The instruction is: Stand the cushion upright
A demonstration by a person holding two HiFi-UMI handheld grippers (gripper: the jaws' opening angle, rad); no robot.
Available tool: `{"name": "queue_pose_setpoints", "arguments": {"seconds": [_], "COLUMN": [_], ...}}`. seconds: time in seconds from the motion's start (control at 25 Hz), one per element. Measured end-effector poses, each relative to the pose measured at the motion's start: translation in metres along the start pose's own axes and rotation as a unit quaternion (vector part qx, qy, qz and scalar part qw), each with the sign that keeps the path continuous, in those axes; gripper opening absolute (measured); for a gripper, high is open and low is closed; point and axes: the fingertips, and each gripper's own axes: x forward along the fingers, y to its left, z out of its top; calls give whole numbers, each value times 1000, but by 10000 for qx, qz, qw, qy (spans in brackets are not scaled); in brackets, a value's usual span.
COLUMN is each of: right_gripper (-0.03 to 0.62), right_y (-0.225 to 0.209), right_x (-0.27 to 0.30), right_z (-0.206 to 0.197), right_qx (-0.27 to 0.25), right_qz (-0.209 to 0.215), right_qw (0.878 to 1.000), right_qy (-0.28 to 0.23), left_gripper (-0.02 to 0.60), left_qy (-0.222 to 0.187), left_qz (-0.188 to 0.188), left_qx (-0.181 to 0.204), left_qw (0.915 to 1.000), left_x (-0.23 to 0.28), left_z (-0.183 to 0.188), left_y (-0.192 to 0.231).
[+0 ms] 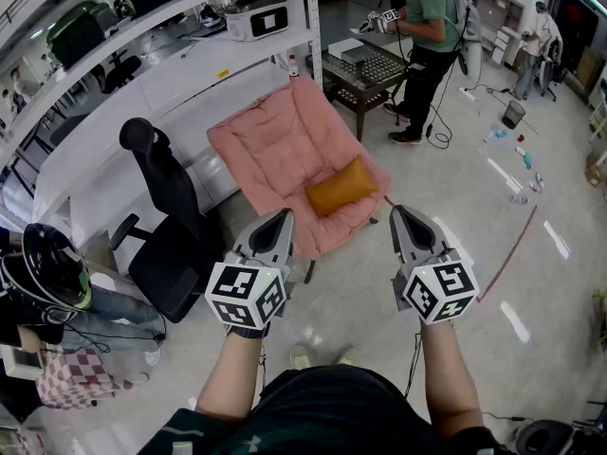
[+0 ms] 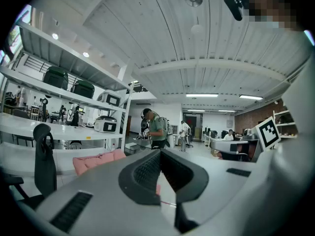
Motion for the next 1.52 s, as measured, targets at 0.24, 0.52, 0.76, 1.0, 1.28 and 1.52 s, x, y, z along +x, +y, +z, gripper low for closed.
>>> {"name": "queue_pose_setpoints", "arguments": {"seconds": [0.24, 0.52, 0.76, 1.0, 1.28, 1.52], "right_gripper": [2, 2, 2, 2, 2, 2], "right_y": [2, -7, -26, -47, -62, -75], "right_x": [-2, -13, -23, -37, -38, -23], "right_z": [-1, 5, 4, 0, -15, -24], "right_qx": [-21, 29, 341, 570, 752, 794], "right_qz": [13, -45, -90, -73, -94, -214], "right_qw": [10000, 9999, 9992, 9981, 9970, 9966], "right_qy": [8, -94, -161, -231, -172, -65], "left_gripper": [5, 6, 6, 6, 6, 6], "left_qy": [9, -35, -40, -34, 52, 98], "left_qz": [-20, 46, 127, 225, 260, 169], "left_qx": [4, -63, -49, -12, -9, -31], "left_qw": [10000, 10000, 9999, 9997, 9996, 9998], "left_x": [-1, 1, 6, 12, 25, 48], "left_z": [-2, -2, -3, -11, -23, -29], "left_y": [-4, -12, -22, -43, -48, -43]}}
